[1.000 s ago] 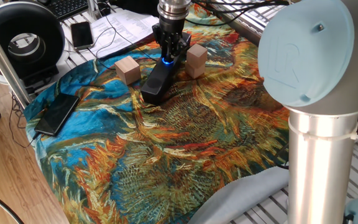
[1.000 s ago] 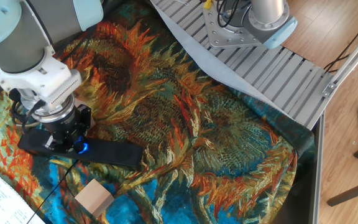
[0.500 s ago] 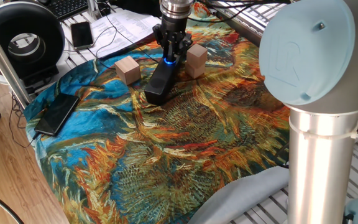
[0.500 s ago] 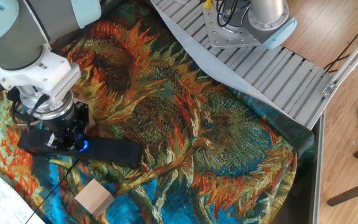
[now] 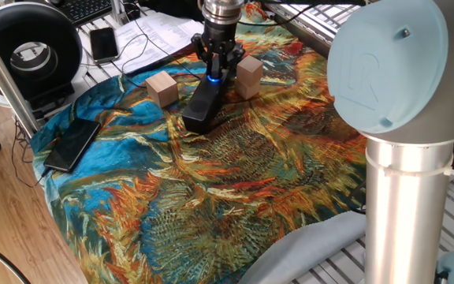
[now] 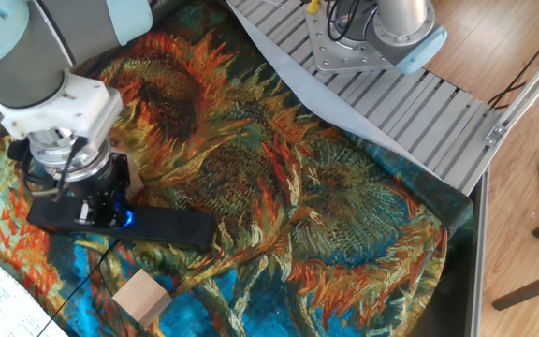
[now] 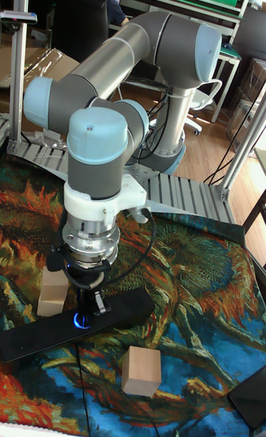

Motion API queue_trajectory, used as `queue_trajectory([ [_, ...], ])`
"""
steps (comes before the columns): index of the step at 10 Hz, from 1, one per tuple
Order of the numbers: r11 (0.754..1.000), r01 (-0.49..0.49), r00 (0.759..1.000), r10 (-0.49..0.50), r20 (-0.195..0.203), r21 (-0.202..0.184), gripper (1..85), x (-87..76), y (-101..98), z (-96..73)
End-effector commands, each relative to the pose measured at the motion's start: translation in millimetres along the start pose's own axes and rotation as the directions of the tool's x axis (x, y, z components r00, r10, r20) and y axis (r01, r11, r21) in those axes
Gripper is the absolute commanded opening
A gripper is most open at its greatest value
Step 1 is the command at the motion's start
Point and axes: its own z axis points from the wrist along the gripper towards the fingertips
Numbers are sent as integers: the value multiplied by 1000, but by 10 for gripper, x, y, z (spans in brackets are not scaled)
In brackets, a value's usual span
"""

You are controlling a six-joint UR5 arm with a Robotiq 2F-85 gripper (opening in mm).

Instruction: Turn the knob to decrease the volume of the speaker

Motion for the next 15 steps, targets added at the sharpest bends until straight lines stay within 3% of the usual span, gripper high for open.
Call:
queue_trajectory([
  [1, 988, 153, 988, -153, -18, 4, 237, 123, 82, -195],
  [3, 960, 280, 960, -280, -13, -19, 233, 93, 113, -145],
  [6, 932, 360, 929, -362, 73, 32, 233, -103, 98, -18],
  [8, 918, 397, 916, -397, 64, 19, 213, -48, 153, -32],
  [11, 857, 516, 856, -514, 43, -21, 197, 66, 222, -94],
  [12, 832, 554, 832, -551, 71, -37, 197, 9, 238, -116],
  [14, 828, 559, 829, -556, 62, -40, 197, 22, 197, -88],
  [15, 836, 547, 837, -545, 41, -52, 237, 88, 200, -74],
])
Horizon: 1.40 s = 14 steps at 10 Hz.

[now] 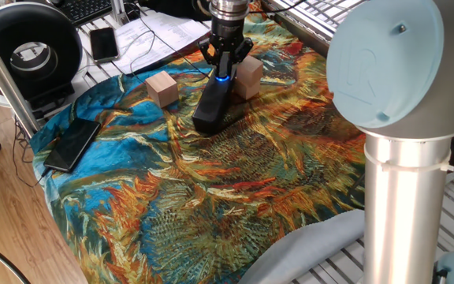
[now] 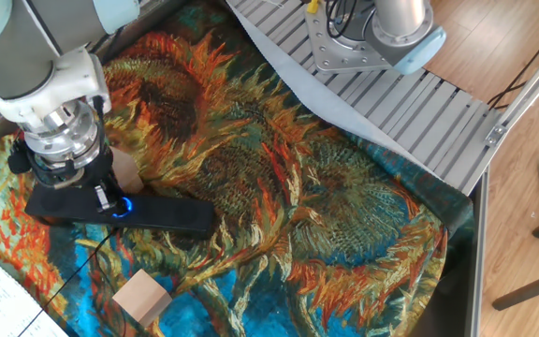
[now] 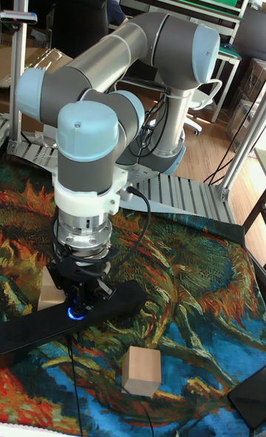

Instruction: Turn the knob to decrease the volume of the speaker

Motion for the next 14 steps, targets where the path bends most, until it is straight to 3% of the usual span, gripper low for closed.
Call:
queue_trajectory([
  [1, 1000, -5, 999, 4, -39, -27, 477, 119, 73, 8],
  [2, 999, -37, 998, 36, -46, -14, 577, 131, 73, 21],
  [4, 999, -37, 998, 36, -44, -18, 577, 122, 108, 36],
  [5, 999, -47, 998, 45, -47, -28, 567, 121, 141, 17],
  [9, 987, -160, 982, 158, -103, -6, 433, 199, 139, -147],
  [12, 973, -232, 966, 232, -114, 10, 400, 218, 98, -210],
  [14, 946, -320, 938, 324, -124, 49, 150, 251, 42, -256],
])
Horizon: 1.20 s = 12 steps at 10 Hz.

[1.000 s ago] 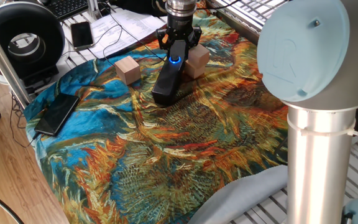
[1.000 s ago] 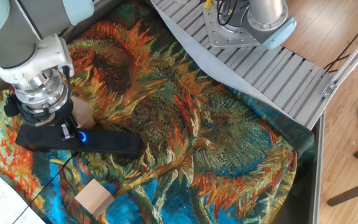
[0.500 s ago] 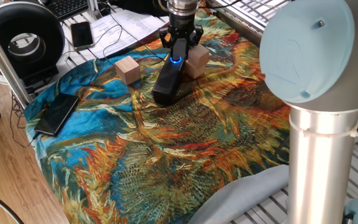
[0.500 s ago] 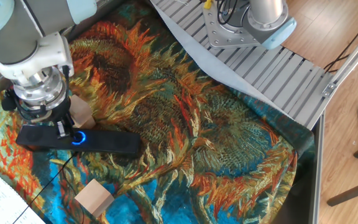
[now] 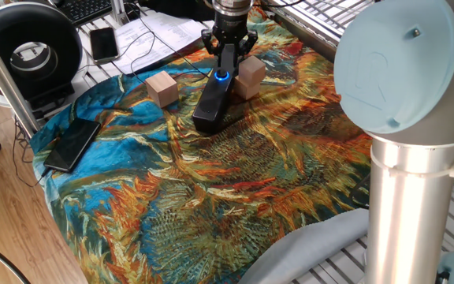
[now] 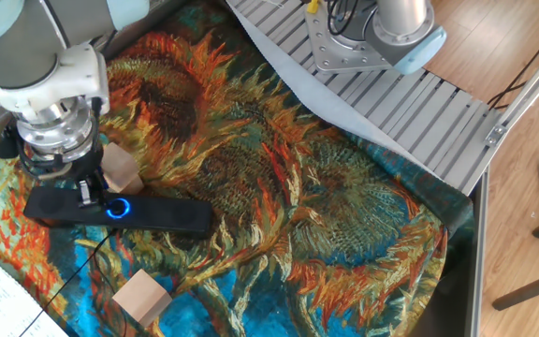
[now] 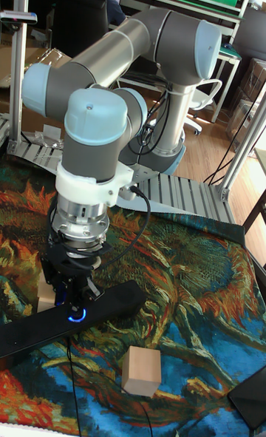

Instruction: Turn the knob to decrease the volume of the speaker

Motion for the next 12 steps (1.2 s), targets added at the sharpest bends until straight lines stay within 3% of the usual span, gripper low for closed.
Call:
queue_trajectory([
  [1, 989, -143, 990, 144, -8, 36, 123, 26, -91, -78],
  [3, 954, -293, 955, 295, -20, 56, 23, 78, -160, -118],
  [4, 919, -388, 921, 390, -16, 63, 23, 86, -199, -135],
  [6, 824, -560, 827, 562, -6, 89, 23, 122, -322, -176],
  [8, 694, -711, 697, 716, -12, 109, 23, 182, -387, -253],
  [9, 610, -785, 613, 790, -8, 109, 23, 186, -398, -272],
  [10, 479, -871, 483, 876, 13, 105, 23, 168, -398, -286],
  [11, 323, -941, 327, 944, 28, 101, 23, 165, -390, -301],
  [12, 212, -972, 215, 976, 28, 104, 23, 180, -392, -317],
])
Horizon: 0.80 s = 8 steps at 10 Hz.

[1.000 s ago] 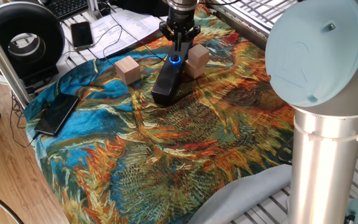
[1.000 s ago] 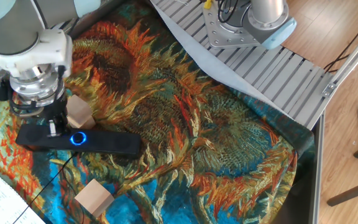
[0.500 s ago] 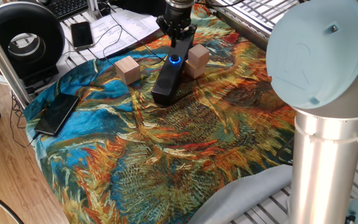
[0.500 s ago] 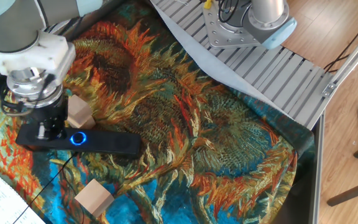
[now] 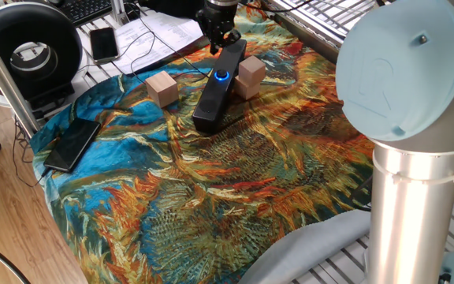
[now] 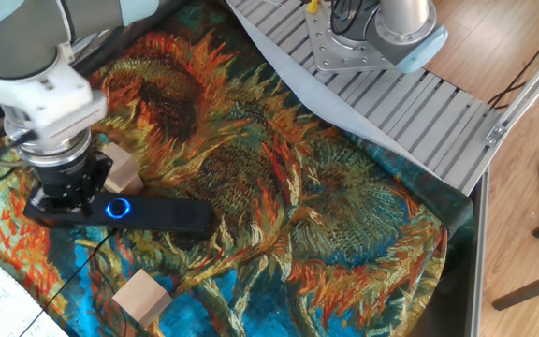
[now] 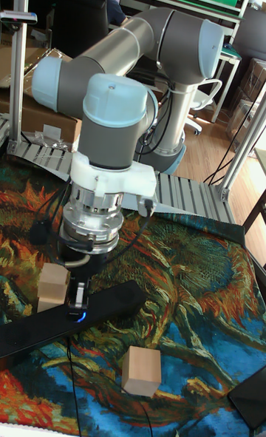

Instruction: Turn the knob to decrease the volume of the speaker

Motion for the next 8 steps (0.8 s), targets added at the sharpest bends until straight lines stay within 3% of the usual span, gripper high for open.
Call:
queue_trajectory([
  [1, 864, -501, 864, 503, 21, -50, 23, -160, 69, -71],
  [2, 771, -632, 771, 635, 32, -81, 23, -257, 88, -79],
  [3, 729, -683, 729, 684, 9, -54, 23, -197, 57, -80],
  [5, 600, -800, 600, 800, -17, -23, 23, -198, 42, -123],
  [6, 554, -833, 554, 832, -25, 0, 23, -188, 17, -140],
  [7, 482, -876, 482, 876, -16, -16, 23, -267, 16, -131],
  [8, 387, -920, 389, 921, -25, -59, 20, -366, 81, -132],
])
